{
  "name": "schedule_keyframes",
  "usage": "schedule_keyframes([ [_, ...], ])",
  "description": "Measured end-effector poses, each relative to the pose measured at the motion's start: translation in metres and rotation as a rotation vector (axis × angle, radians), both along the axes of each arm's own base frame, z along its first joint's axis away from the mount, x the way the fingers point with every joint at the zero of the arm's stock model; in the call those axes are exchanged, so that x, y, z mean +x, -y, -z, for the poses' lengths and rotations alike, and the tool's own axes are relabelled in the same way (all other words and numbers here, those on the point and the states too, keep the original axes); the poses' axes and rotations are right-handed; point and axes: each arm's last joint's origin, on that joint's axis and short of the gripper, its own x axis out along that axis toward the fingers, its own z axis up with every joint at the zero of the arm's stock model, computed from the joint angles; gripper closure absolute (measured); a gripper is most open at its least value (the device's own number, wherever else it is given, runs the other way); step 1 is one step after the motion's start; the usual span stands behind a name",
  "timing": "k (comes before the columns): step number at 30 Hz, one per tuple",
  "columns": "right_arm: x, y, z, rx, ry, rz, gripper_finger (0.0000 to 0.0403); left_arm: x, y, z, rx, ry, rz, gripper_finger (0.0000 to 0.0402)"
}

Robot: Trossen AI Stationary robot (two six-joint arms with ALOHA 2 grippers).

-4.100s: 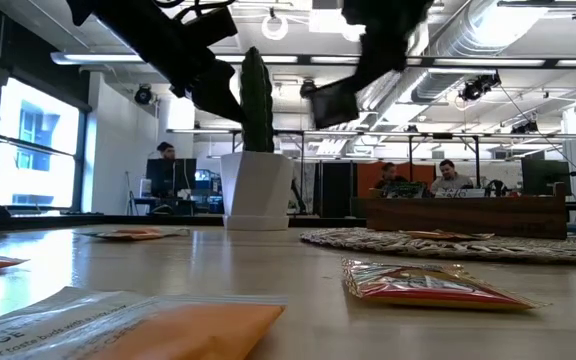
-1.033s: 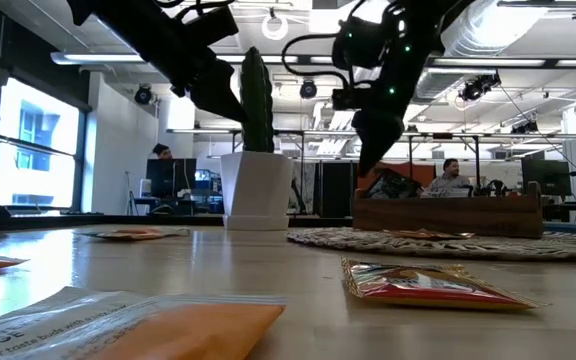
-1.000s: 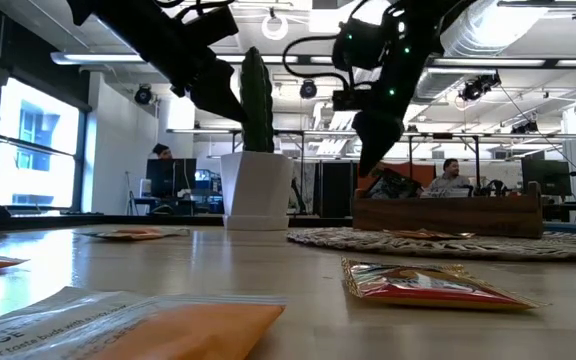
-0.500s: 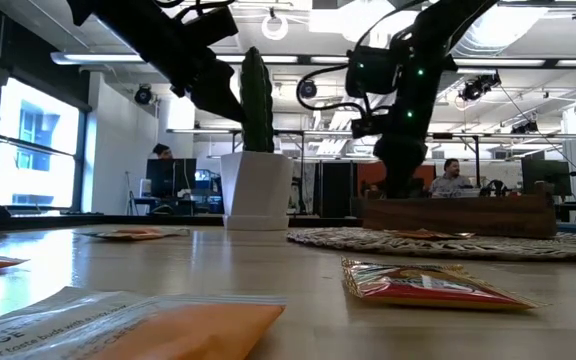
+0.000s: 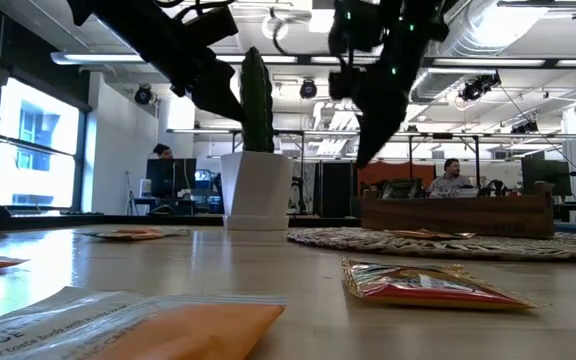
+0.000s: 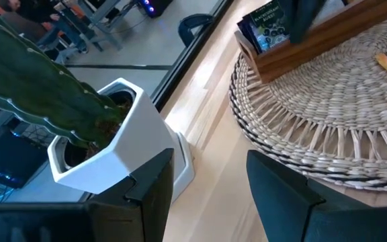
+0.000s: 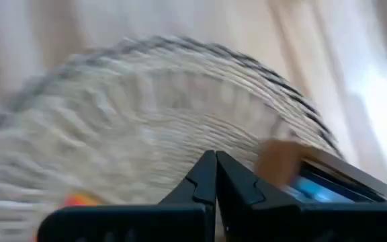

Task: Pick & Place Tea
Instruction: Put the orange tea bag into the right section of the wooden organizer

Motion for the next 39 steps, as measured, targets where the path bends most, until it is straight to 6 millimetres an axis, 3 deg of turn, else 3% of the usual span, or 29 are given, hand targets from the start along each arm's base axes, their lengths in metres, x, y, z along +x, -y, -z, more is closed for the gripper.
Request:
schedule_keyframes([
  [7,0.011,-0.065,-0.005,0.046,0.063,-0.083,0.0401,0.001,0.001,0.001,-0.022,-0.004,0.031,0.0218],
  [12,0.006,-0.089,-0.001,0.102,0.032,-0.03,0.0374,0.001,0.002,0.001,-0.045,-0.006,0.064,0.0218],
  [17,-0.002,-0.089,0.006,0.065,-0.014,0.095,0.0322,0.001,0.003,0.001,-0.062,-0.008,0.089,0.0218],
  [25,-0.027,-0.084,0.048,0.093,-0.092,0.331,0.0258,0.002,0.005,0.002,-0.112,-0.017,0.161,0.0218],
  [39,-0.044,-0.076,0.078,0.086,-0.117,0.364,0.0245,0.002,0.005,0.002,-0.115,-0.017,0.165,0.0218],
])
